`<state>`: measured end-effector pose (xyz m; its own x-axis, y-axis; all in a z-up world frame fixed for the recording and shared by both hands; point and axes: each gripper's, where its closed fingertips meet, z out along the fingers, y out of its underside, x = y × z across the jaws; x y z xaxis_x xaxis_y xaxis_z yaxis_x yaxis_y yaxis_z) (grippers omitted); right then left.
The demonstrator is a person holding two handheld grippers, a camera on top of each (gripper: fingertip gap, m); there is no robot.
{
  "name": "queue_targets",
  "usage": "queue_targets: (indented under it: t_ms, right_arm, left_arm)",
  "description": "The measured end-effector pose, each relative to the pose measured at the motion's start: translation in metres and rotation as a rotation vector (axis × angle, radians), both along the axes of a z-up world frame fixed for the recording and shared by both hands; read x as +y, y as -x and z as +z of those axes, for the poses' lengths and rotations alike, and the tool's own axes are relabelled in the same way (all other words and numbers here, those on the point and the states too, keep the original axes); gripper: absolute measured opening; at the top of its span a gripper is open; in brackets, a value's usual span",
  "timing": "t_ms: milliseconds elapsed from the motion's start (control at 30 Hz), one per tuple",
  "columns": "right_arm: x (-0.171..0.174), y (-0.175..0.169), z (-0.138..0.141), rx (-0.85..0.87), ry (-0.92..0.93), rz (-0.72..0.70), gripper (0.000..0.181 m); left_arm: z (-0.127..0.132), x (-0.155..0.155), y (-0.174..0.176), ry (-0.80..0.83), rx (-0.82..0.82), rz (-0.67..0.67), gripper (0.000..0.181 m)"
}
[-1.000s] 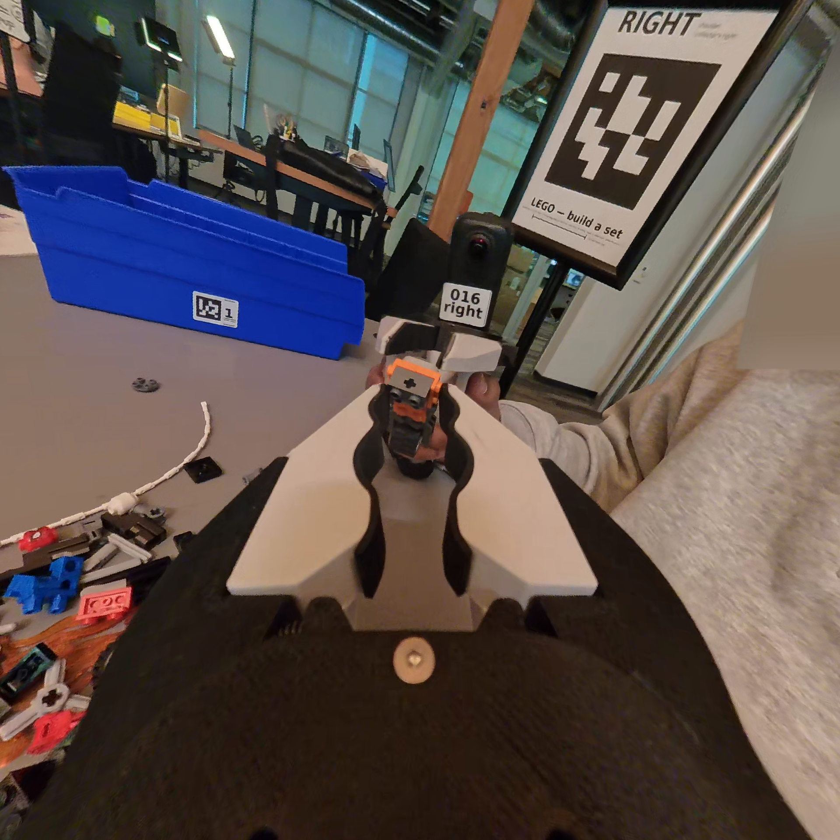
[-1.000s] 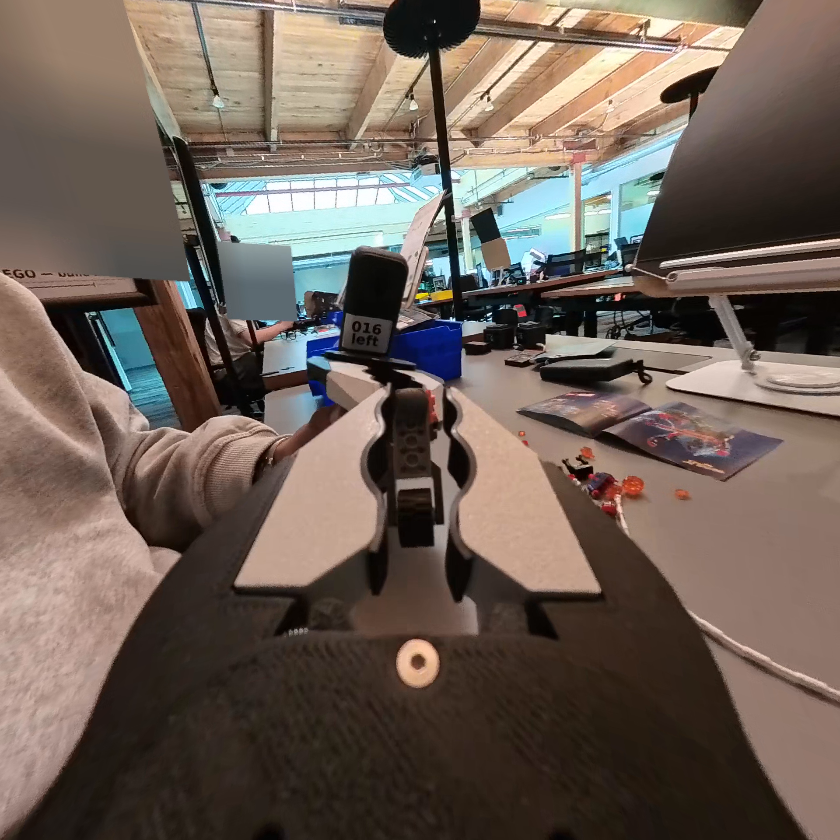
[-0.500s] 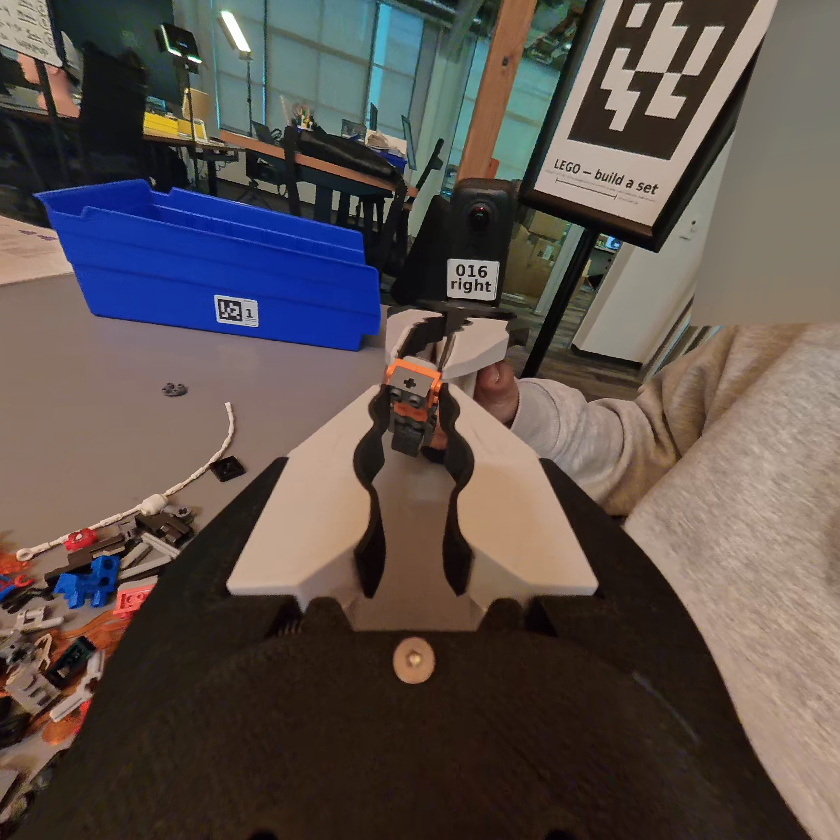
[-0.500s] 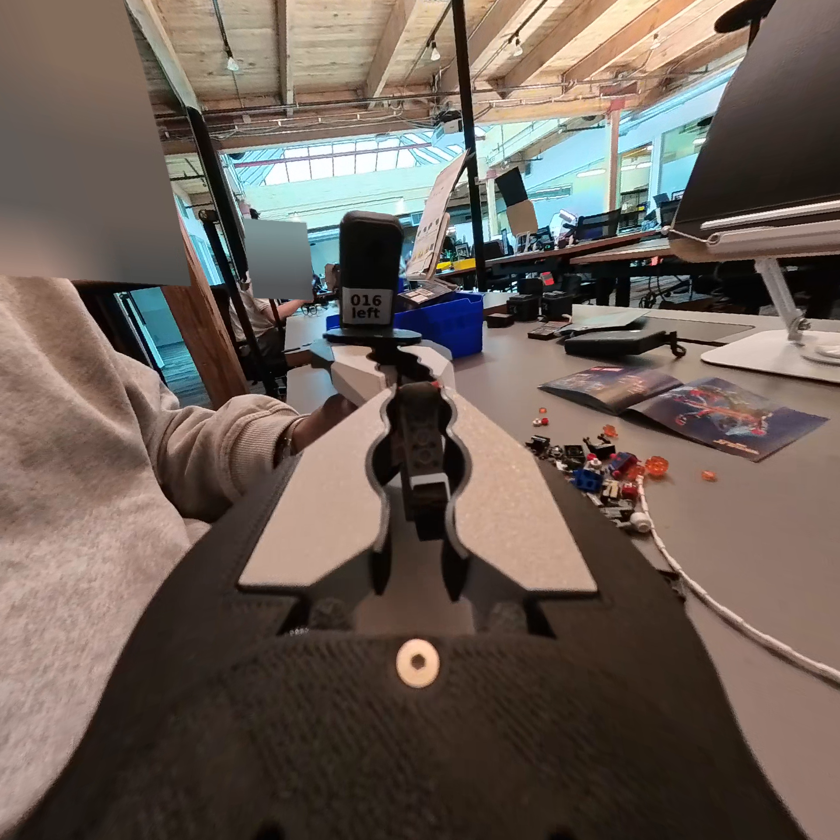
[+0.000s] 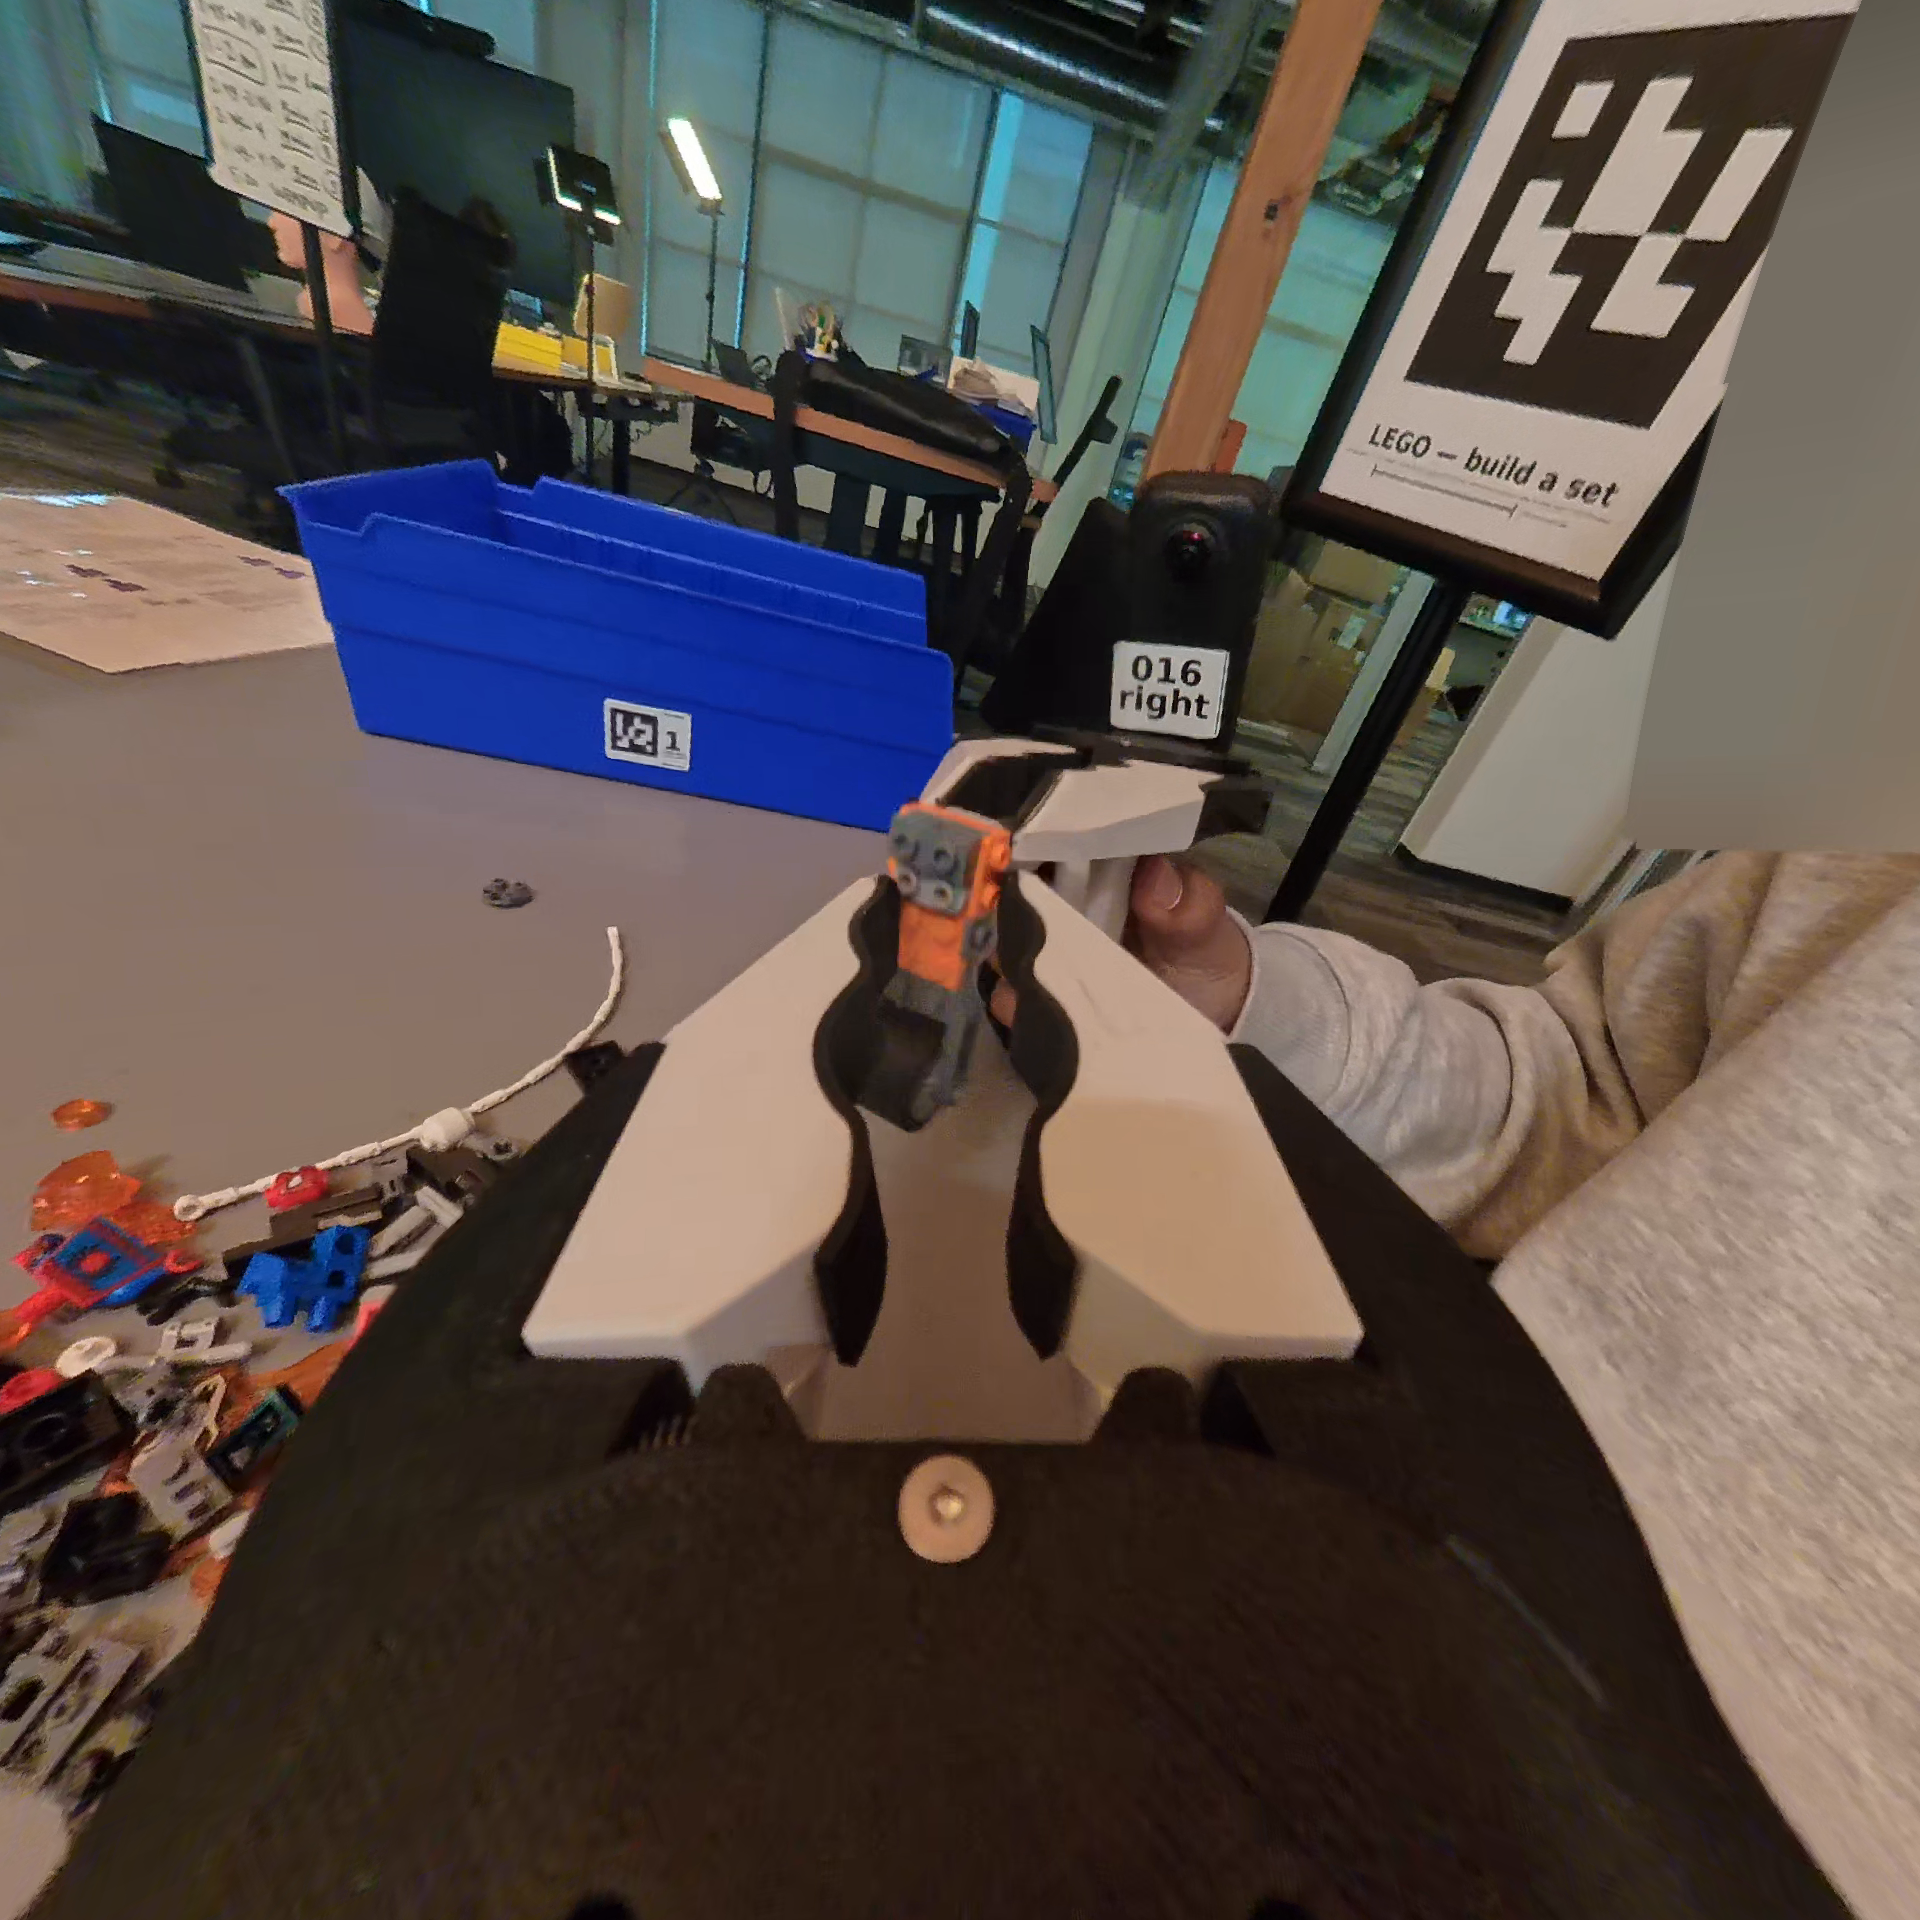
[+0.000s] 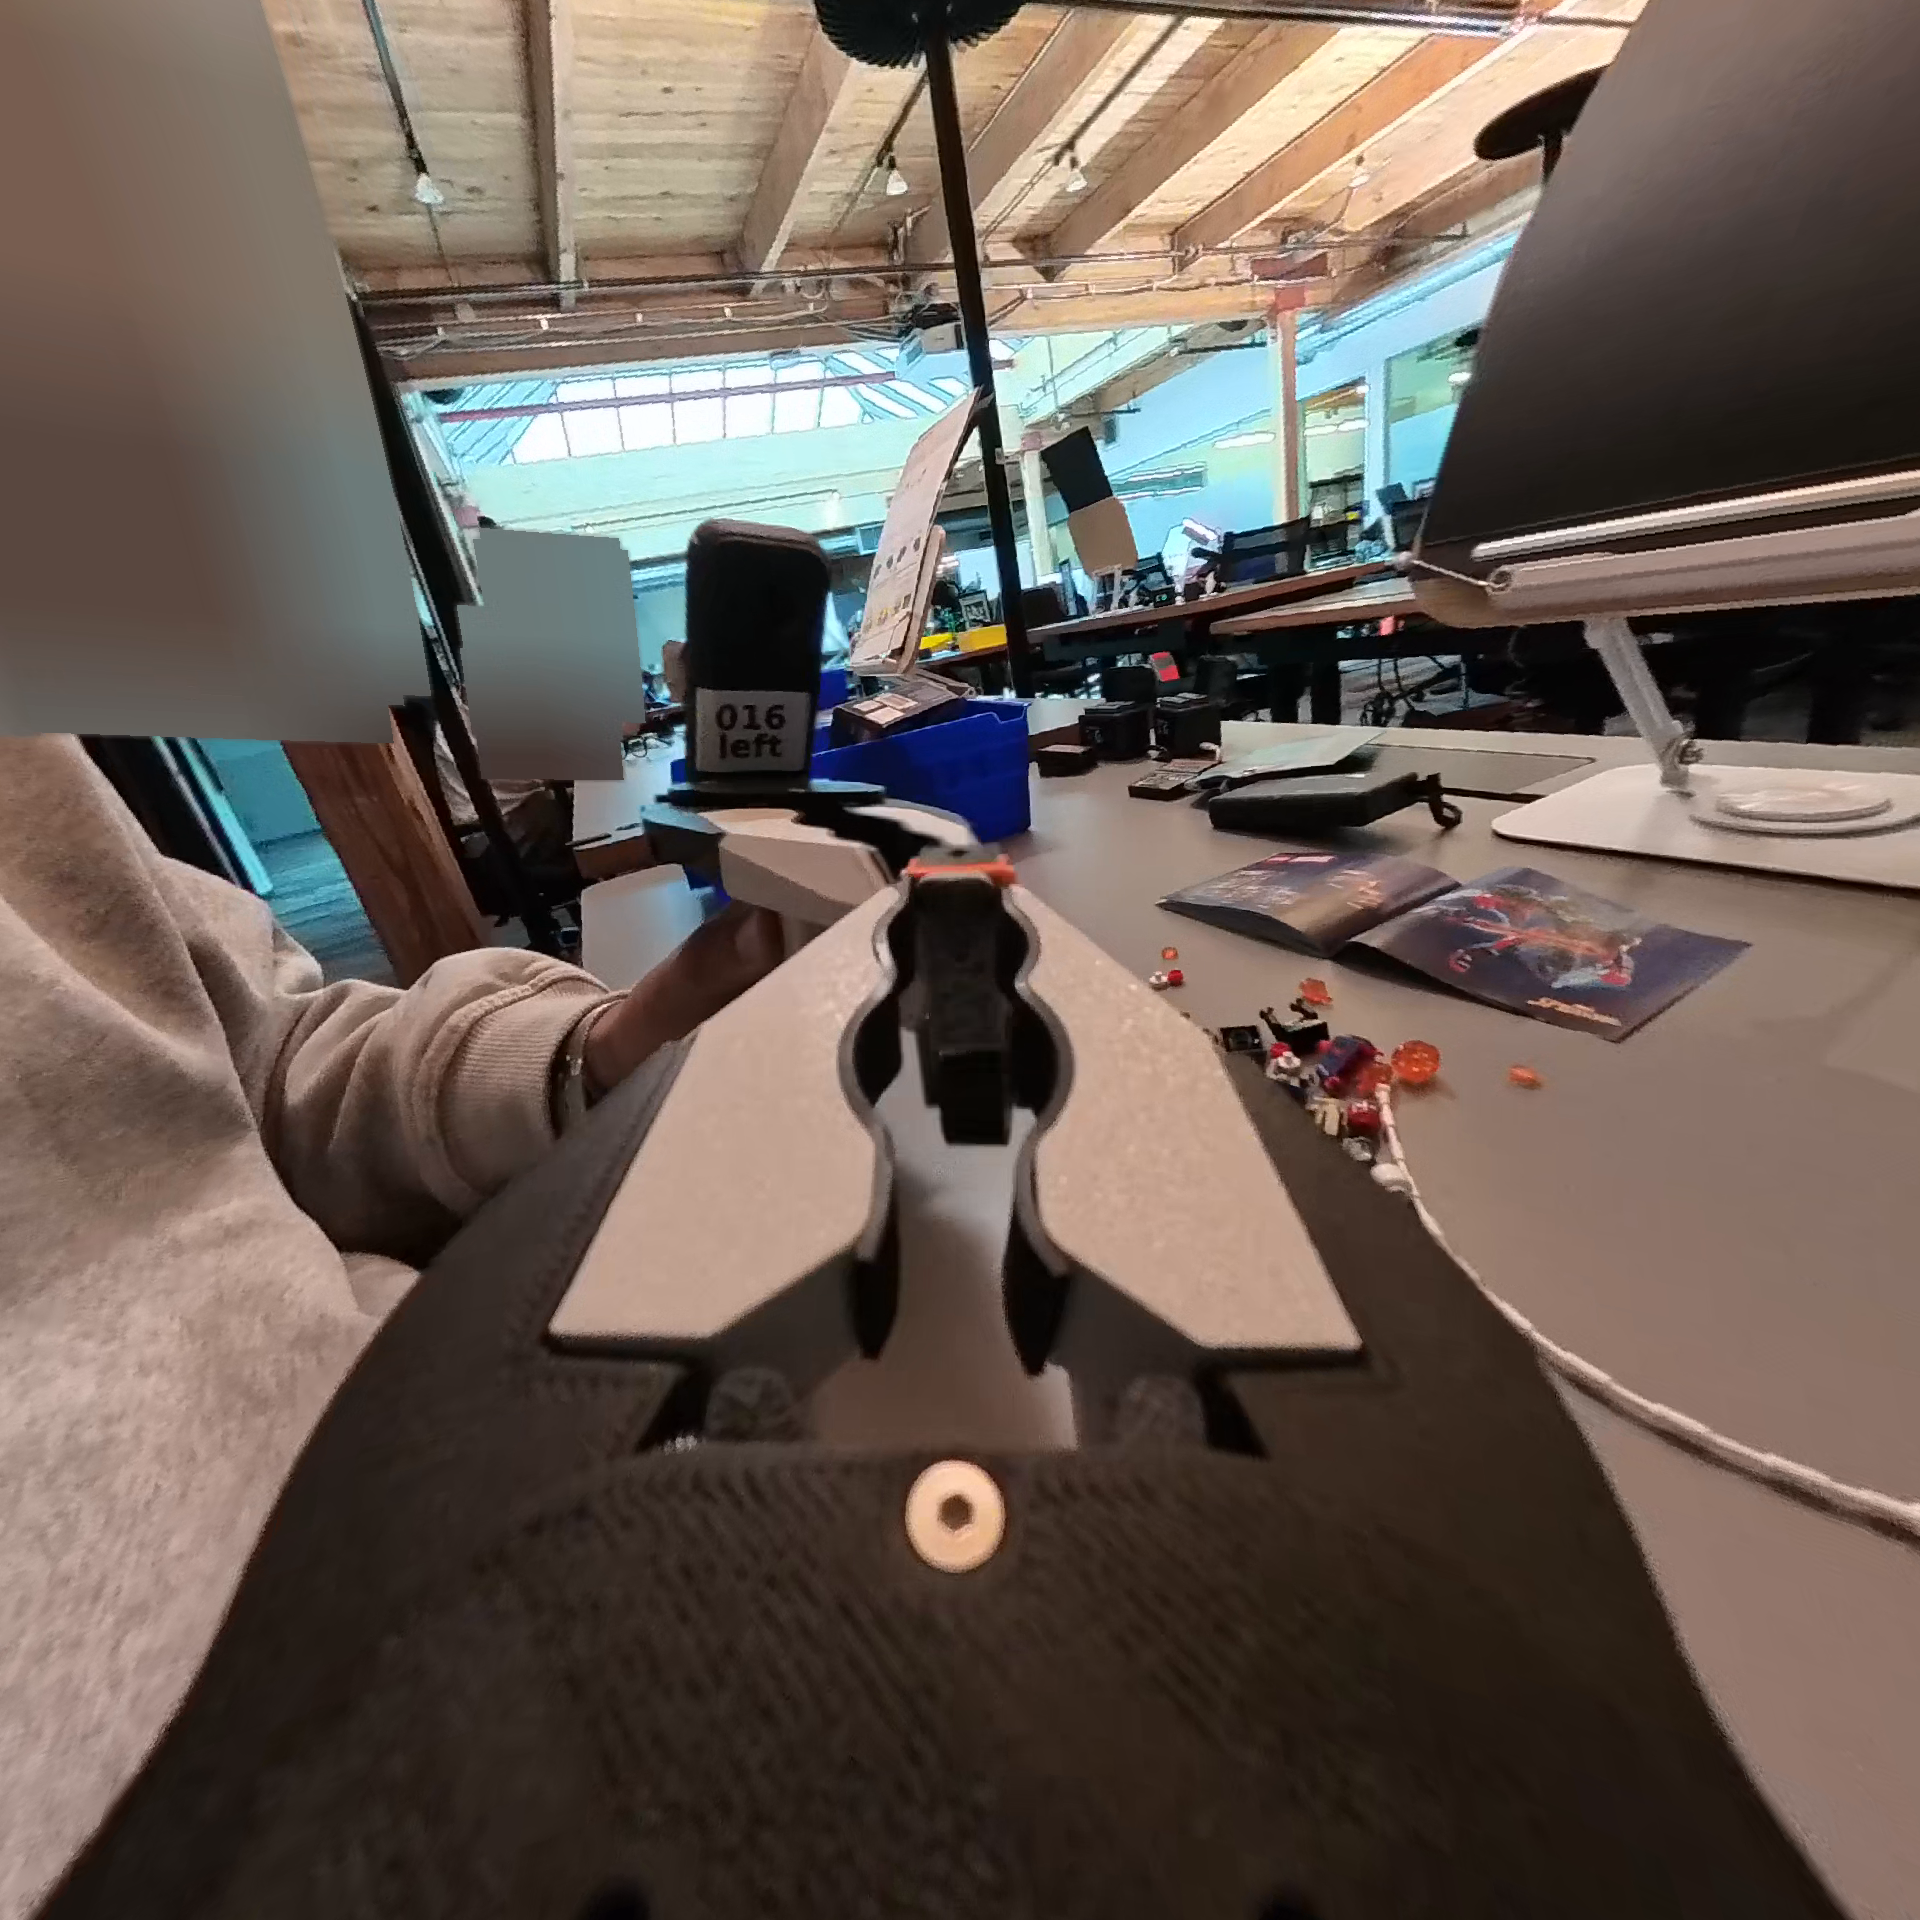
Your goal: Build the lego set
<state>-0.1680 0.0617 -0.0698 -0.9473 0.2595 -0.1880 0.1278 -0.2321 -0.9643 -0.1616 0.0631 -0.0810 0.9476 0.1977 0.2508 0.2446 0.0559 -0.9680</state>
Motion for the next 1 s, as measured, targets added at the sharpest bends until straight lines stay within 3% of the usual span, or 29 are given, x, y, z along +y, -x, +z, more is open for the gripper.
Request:
queue_targets:
  t_ms: [33, 133, 233, 333, 700, 767, 833, 900, 1000]
  right_arm:
    - [0.010, 0.004, 0.007, 0.006, 0.058, -0.034, 0.000]
    - [0.037, 0.017, 0.013, -0.075, 0.165, -0.027, 0.000]
    - [0.025, 0.014, 0.004, -0.056, 0.085, -0.024, 0.000]
    - [0.010, 0.011, -0.004, -0.060, 0.005, -0.022, 0.000]
    - [0.028, 0.020, 0.006, -0.112, 0.144, -0.034, 0.000]
    - [0.028, 0.020, 0.006, -0.100, 0.137, -0.042, 0.001]
    - [0.029, 0.021, 0.007, -0.094, 0.143, -0.053, 0.004]
    - [0.032, 0.022, 0.008, -0.097, 0.156, -0.061, 0.006]
    - [0.033, 0.023, 0.008, -0.101, 0.165, -0.063, 0.008]
  left_arm:
    - [-0.001, -0.004, 0.004, 0.005, 0.006, 0.026, 0.007]
    - [0.012, -0.023, 0.009, -0.089, -0.009, 0.025, 0.000]
    - [0.009, -0.019, 0.008, -0.115, -0.077, -0.023, 0.000]
    - [-0.001, -0.010, 0.007, -0.037, -0.060, -0.012, 0.000]
    - [-0.014, -0.014, 0.021, 0.004, -0.132, 0.039, 0.000]
    - [-0.024, -0.013, 0.020, 0.067, -0.186, 0.026, 0.013]
    - [-0.046, -0.013, 0.021, 0.234, -0.257, 0.065, 0.028]
    - [-0.061, -0.019, 0.018, 0.400, -0.210, 0.179, 0.038]
    - [-0.066, -0.019, -0.014, 0.444, -0.151, 0.233, 0.054]
